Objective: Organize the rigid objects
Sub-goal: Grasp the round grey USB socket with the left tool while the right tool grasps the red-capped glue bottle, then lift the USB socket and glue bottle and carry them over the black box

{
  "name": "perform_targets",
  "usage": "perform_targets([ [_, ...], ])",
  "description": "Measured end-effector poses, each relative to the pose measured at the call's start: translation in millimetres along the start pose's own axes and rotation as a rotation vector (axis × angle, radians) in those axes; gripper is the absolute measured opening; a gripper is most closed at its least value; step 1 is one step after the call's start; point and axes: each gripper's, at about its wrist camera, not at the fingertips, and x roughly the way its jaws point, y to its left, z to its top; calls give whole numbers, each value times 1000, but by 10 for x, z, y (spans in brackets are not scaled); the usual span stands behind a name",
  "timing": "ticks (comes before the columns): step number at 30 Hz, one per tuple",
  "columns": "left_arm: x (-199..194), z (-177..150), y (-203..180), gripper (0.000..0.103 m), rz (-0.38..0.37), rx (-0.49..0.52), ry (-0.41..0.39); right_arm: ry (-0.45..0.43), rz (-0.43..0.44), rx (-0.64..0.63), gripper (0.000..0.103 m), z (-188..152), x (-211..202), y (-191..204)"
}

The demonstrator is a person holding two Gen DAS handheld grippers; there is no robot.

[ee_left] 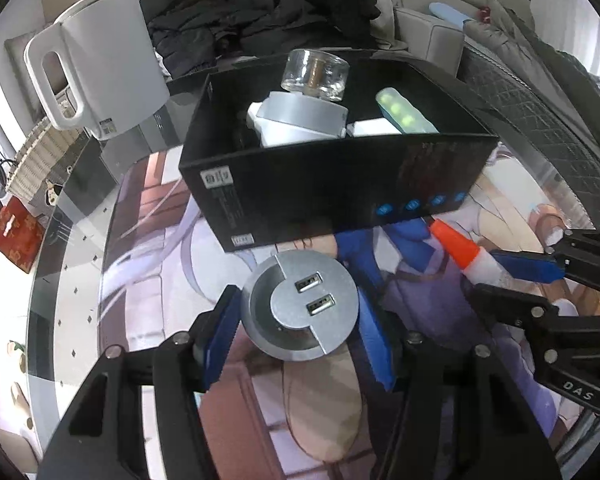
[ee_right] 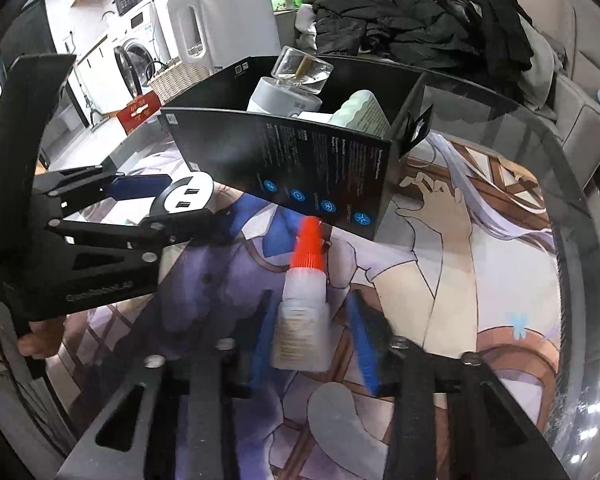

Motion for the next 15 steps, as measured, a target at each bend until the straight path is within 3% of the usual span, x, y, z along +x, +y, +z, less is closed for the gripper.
perform_targets([
  [9,-296,-183,-9,57,-39,-18,-29,-20,30,-35,26,-39,-94,132],
  [15,-752,-175,16,57,-20,-18,-170,-133,58,-23,26,27,-480,210],
])
